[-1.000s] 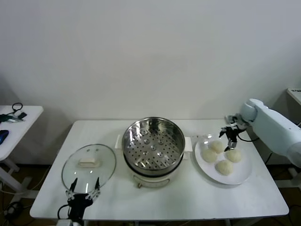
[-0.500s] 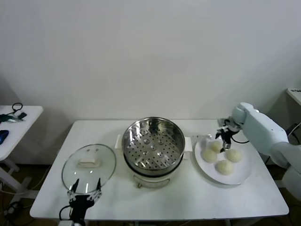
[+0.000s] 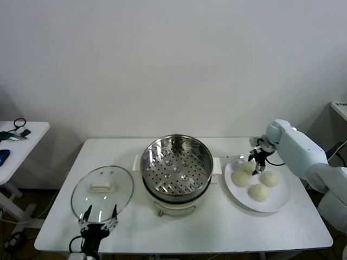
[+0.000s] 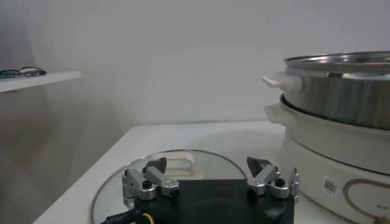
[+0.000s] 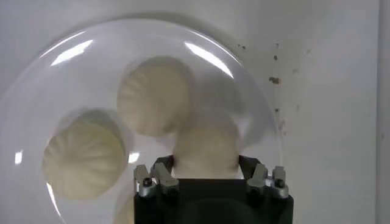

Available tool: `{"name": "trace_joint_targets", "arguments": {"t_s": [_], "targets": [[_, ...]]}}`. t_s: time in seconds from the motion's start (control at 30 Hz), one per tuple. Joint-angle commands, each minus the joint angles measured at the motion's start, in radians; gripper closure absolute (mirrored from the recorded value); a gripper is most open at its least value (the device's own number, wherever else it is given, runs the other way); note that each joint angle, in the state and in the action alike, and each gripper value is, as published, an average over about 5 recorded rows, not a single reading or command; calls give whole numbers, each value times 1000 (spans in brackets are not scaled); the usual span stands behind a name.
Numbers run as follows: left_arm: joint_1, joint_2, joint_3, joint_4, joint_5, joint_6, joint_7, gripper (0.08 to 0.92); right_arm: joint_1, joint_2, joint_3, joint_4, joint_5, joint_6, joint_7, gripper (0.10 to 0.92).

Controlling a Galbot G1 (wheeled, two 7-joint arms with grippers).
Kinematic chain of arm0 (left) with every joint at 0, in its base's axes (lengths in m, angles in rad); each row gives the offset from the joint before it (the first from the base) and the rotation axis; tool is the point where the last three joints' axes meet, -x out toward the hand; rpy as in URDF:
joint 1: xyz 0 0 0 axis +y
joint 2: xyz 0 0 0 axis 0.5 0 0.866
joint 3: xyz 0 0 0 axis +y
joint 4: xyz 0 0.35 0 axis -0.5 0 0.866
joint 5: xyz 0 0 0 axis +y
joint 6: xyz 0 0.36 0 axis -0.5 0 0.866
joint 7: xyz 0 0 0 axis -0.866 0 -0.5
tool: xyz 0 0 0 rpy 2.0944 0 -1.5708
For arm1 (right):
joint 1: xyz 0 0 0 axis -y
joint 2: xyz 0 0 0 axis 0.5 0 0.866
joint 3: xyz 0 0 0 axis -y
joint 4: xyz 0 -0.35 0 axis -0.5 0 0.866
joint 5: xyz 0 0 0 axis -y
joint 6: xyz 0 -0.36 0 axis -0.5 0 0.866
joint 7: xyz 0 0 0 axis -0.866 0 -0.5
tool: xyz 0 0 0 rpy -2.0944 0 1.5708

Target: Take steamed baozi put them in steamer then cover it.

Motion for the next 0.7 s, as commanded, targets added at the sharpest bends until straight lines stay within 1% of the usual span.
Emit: {"name": "trace_joint_targets", "arguments": {"t_s": [0.03,0.17,0.4,0.6,0.7], "targets": [[2,0,1,-1,1,0,0,177,43,-23,-52,41,20,16,-3,345],[7,0,2,-7,4,-1,0,177,152,-75,-187,134,102,41,-13,346],[15,1,4,-14,15,-6,0,177,492,-147,-549,435,369,99,-19,347],[18,4,4,-20,19,-5,-1,177,811,-114,-763,754,554,200,0,347],[18,4,6,-21,20,-5,-2,177,894,-61,-803,859,593,264,19,347]]}}
